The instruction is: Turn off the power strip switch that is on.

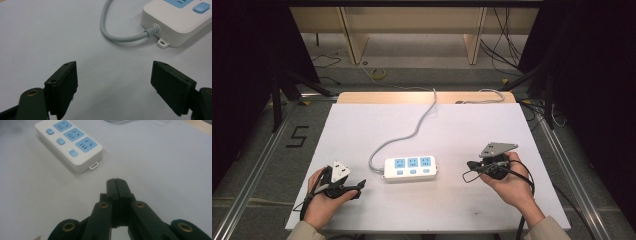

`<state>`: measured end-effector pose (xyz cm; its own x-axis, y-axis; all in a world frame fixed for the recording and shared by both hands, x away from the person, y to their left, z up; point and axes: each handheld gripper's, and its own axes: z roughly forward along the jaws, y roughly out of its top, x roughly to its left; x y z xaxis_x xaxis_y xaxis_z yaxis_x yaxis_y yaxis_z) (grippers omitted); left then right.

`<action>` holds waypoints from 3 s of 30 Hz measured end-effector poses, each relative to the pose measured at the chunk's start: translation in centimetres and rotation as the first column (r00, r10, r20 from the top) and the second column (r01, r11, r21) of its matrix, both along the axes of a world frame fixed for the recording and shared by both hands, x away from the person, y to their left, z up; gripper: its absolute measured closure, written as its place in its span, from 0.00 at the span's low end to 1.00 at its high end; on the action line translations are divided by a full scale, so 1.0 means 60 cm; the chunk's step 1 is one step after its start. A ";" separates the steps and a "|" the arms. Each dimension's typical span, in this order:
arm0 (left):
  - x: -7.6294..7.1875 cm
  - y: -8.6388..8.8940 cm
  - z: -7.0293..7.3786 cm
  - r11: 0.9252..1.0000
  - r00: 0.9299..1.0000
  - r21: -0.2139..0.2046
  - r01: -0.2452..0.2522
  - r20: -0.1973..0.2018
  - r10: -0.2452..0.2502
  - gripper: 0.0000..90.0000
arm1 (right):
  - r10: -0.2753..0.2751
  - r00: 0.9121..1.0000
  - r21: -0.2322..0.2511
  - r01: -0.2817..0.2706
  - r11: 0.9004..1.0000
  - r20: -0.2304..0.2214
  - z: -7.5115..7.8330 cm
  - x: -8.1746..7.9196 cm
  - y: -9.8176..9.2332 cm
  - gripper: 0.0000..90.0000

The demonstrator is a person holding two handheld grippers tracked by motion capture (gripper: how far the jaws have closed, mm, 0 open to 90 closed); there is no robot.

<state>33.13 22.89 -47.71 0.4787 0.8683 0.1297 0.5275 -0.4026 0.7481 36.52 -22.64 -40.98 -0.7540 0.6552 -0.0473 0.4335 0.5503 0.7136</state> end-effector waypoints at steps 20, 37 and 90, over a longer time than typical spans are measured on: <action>0.000 0.000 0.001 1.000 1.000 -0.001 0.000 0.000 0.000 0.24 | 0.017 1.000 -0.005 -0.017 1.000 -0.003 0.004 0.004 0.014 1.00; 0.000 0.000 0.001 1.000 1.000 0.000 0.000 0.002 0.000 0.24 | 0.035 0.999 -0.013 -0.035 0.999 -0.008 0.005 0.007 0.028 1.00; 0.000 0.000 0.002 1.000 1.000 -0.002 0.000 0.004 0.000 0.24 | 0.097 0.995 -0.048 -0.099 0.994 -0.037 0.003 0.020 0.077 1.00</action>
